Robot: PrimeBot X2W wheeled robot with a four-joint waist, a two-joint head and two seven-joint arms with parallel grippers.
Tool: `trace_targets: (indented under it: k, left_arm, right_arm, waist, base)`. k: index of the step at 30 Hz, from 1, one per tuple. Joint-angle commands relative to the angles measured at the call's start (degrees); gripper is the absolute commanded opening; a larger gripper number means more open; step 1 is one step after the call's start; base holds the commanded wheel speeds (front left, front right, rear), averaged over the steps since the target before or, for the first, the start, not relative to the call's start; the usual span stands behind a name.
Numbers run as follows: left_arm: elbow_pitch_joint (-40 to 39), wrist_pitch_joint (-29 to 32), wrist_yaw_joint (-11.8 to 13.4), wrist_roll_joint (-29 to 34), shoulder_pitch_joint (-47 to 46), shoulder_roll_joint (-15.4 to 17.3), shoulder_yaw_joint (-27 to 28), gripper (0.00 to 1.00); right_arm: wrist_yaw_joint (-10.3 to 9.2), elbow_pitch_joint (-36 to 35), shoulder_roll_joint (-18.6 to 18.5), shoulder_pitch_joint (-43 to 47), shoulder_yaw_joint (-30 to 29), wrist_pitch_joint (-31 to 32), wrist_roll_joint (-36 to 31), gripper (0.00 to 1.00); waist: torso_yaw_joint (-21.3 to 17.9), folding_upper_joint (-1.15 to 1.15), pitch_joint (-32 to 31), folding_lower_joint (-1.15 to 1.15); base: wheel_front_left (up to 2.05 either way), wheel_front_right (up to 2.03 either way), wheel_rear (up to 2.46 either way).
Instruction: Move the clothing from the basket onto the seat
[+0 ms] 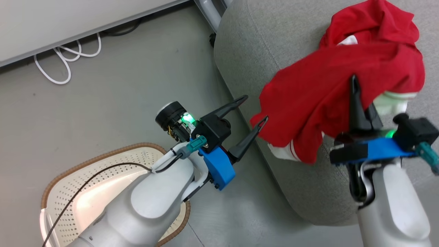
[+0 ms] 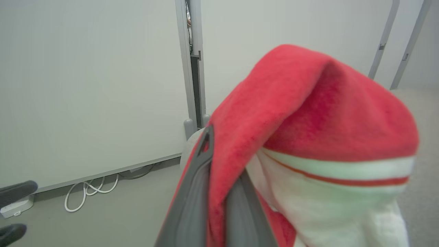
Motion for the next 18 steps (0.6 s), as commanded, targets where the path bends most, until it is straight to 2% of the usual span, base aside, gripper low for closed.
trace_targets:
  k: [1, 4, 9, 18]
  left_arm:
    - [-0.5, -0.1, 0.3, -0.3, -0.8, 0.7, 0.3, 1.00]
    - [-1.2, 0.2, 0.7, -0.1, -1.7, 1.5, 0.6, 1.00]
    - [-2.7, 1.1, 1.1, 0.6, -3.6, 3.0, 0.7, 1.00]
    - [-7.1, 3.8, 1.4, 2.3, -8.4, 6.0, 0.9, 1.00]
  right_arm:
    - [-0.04, -1.3, 0.0, -3.2, 0.2, 0.0, -1.2, 0.00]
    - [-0.04, -3.2, 0.0, -7.6, -0.6, 0.0, -2.9, 0.00]
    - [-0.04, -6.7, -2.6, -16.4, -4.1, 0.0, -4.1, 0.00]
    - [-0.04, -10.3, -12.9, -29.9, -17.3, 0.0, -3.0, 0.00]
  waist:
    - [0.1, 0.00, 1.1, 0.00]
    - [0.3, 0.00, 2.9, 0.00]
    - [0.9, 0.00, 7.2, 0.00]
    - [1.9, 0.00, 17.4, 0.00]
  base:
    - [0.00, 0.00, 0.00]
    - [0.00, 0.00, 0.00]
    - [0.00, 0.00, 0.00]
    - [0.00, 0.00, 0.00]
